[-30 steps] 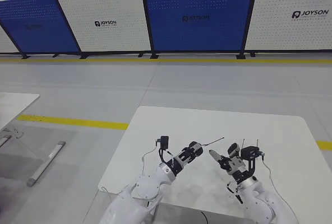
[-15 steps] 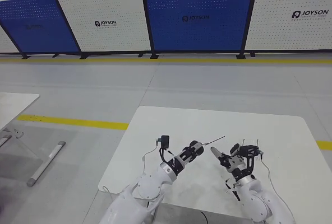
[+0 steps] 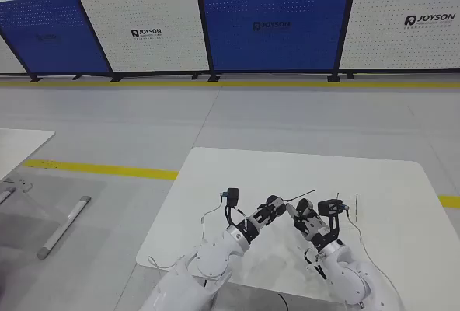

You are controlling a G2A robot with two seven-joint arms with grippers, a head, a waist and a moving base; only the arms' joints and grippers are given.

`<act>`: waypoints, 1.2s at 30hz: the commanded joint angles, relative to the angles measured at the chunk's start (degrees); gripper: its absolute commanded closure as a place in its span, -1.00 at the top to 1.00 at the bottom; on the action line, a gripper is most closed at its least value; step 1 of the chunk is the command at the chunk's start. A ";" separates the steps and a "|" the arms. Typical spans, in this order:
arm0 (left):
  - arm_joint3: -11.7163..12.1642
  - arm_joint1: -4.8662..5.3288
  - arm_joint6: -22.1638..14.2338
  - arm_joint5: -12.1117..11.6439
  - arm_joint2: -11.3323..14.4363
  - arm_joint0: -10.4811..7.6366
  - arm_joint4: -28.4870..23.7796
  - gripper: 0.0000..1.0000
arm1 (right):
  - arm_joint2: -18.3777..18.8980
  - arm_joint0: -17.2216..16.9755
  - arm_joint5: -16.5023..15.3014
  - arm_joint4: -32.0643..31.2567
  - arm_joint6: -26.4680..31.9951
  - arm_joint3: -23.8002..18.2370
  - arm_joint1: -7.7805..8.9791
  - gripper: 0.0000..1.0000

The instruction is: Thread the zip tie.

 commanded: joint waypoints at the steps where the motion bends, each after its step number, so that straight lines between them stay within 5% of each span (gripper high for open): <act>1: 0.28 -0.06 0.19 0.15 0.20 -0.18 0.11 -1.00 | 0.12 -0.10 -0.52 0.29 0.35 -0.19 0.03 -0.30; 8: 0.65 -0.32 0.97 0.35 1.07 -0.69 0.44 -1.00 | 0.48 -0.26 -1.14 0.21 1.86 -0.82 0.16 -0.50; 23: 1.53 -0.56 1.47 0.57 1.69 -1.21 1.07 -1.00 | 0.32 -0.65 -1.03 -0.28 2.20 -1.92 0.11 -0.44; 36: 2.42 -0.76 1.96 0.99 2.13 -1.59 1.74 -1.00 | 0.27 -0.88 -0.71 -0.84 1.07 -2.29 0.01 -0.58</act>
